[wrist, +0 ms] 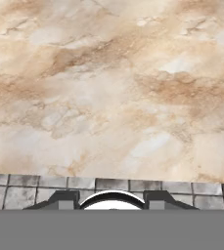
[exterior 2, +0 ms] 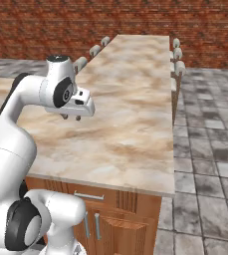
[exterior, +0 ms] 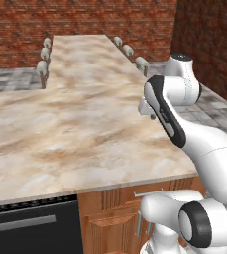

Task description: Open the dishwasher door and pull out the top rack.

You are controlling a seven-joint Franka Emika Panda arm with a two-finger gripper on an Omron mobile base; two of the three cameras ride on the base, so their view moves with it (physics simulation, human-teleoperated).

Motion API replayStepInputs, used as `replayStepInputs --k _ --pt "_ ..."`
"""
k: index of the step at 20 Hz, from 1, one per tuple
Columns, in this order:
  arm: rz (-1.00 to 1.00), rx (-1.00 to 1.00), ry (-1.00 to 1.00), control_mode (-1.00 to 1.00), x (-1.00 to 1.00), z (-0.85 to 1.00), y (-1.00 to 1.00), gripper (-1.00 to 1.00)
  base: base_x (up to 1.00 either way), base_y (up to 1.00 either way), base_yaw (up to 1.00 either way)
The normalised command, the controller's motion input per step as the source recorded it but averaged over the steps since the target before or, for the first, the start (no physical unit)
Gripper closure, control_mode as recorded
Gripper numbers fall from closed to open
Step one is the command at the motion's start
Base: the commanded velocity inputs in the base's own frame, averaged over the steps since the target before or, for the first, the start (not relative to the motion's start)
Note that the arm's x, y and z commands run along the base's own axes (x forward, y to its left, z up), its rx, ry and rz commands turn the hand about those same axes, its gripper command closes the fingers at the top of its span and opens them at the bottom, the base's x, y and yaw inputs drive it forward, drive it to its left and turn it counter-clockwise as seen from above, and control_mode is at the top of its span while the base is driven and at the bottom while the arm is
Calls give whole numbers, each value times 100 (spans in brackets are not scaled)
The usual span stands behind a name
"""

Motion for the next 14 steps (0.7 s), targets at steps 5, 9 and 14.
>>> replayStepInputs --k 5,9,14 --pt "0 0 0 -100 0 0 0 -100 0 0 0" --pt "0 0 0 100 0 0 0 -100 0 0 7" --pt "0 0 0 100 0 0 0 -100 0 1 36"
